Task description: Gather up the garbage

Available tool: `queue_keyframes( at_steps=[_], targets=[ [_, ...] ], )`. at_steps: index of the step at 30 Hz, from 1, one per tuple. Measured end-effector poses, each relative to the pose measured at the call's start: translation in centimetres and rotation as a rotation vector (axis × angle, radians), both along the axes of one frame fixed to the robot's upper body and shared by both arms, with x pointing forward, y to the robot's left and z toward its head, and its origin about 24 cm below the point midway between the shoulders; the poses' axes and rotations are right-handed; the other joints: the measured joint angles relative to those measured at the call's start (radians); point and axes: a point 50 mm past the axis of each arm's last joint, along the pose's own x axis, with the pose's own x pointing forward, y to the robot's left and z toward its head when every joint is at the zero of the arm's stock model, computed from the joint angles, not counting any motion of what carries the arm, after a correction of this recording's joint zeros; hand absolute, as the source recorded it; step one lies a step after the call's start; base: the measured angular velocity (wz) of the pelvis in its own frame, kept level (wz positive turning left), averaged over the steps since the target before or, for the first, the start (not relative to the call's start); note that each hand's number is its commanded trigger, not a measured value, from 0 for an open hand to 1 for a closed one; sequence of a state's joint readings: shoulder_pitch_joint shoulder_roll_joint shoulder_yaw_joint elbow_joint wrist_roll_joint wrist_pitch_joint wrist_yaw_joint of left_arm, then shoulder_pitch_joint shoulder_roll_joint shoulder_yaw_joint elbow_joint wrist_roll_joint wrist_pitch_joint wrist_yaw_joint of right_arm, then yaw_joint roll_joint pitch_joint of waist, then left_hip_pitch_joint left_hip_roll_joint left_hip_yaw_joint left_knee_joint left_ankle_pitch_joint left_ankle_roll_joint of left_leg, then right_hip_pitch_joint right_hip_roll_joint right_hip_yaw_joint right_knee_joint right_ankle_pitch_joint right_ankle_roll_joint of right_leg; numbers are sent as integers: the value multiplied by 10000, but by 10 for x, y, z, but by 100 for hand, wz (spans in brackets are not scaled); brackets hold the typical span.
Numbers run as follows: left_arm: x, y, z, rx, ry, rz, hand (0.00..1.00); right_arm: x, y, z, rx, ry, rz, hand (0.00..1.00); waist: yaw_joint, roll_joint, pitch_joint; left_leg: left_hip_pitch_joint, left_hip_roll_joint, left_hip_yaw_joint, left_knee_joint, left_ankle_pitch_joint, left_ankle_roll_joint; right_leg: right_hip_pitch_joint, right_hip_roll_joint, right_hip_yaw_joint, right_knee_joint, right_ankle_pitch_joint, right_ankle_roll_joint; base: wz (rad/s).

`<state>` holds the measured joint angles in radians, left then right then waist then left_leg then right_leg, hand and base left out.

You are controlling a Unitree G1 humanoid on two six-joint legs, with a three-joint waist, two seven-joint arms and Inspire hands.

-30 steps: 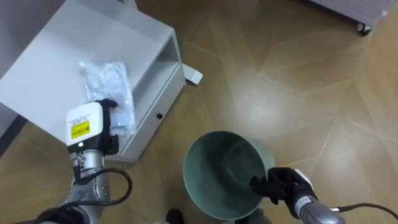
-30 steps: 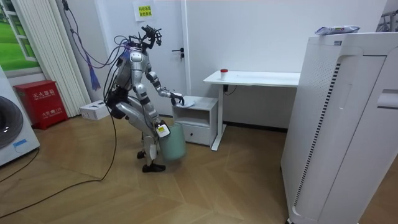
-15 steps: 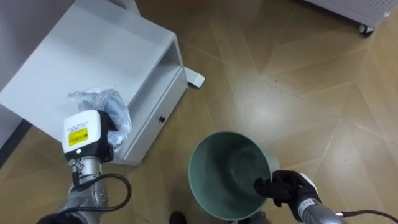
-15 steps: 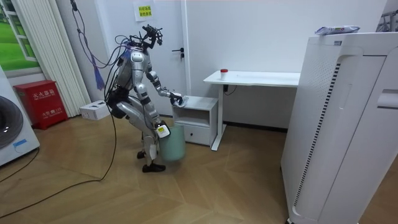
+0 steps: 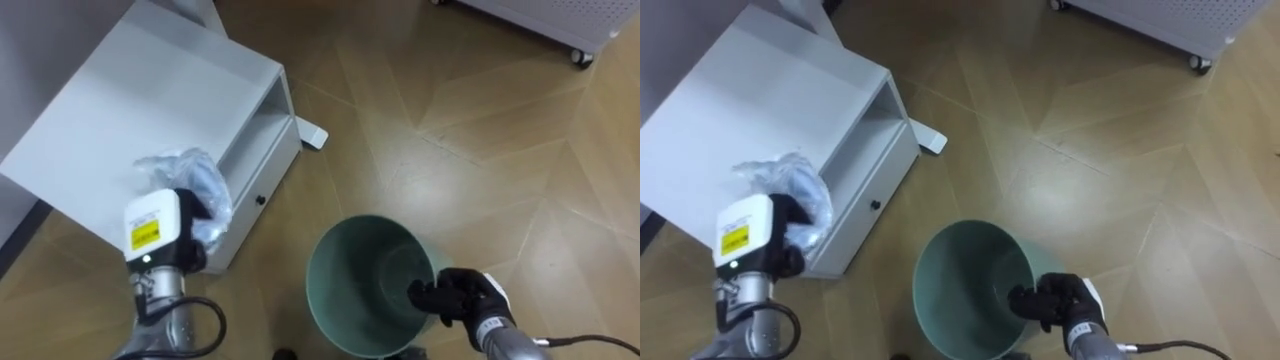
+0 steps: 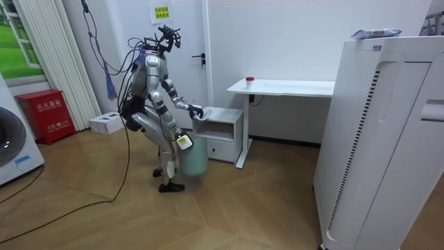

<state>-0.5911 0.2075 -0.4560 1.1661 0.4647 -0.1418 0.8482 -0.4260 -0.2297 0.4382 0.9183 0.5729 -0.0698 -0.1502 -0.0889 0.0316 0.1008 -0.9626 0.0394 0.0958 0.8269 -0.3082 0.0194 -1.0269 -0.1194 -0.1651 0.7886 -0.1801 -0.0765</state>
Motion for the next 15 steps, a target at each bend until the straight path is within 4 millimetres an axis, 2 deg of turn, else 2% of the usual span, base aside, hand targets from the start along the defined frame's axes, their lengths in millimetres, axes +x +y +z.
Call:
queue_keyframes(
  at_steps=[3, 4, 7, 14, 15],
  targets=[
    [-13, -18, -13, -485, 142, -758, 100, -4, 12, -2, 274, -181, 221, 100, -148, -106, -26, 309, -13, 78, -218, 10, -10, 237, -1, 42, -140, -11, 19, -4],
    [-19, -23, -17, -676, 191, -950, 100, -3, 19, -1, 392, -294, 341, 100, -177, -210, -68, 391, -13, 175, -304, 10, -10, 240, 16, 133, -162, -13, 22, -14],
    [-27, -42, -26, -1031, 403, -1443, 100, -3, 26, 1, 477, -459, 519, 100, -184, -242, -84, 564, 33, 193, -340, 7, -6, 436, 53, 89, -262, -7, 25, -6],
    [-32, -60, -29, -1372, 707, -2278, 100, -3, 37, 5, 820, -822, 768, 100, -135, -335, -144, 852, 21, 247, -348, 5, -1, 692, 10, 95, -232, -7, 26, 0],
    [-32, -62, -30, -1454, 792, -2397, 100, -4, 39, 4, 892, -830, 796, 100, -120, -358, -179, 922, 22, 270, -349, 5, -1, 746, 7, 108, -221, -7, 26, 0]
  ],
)
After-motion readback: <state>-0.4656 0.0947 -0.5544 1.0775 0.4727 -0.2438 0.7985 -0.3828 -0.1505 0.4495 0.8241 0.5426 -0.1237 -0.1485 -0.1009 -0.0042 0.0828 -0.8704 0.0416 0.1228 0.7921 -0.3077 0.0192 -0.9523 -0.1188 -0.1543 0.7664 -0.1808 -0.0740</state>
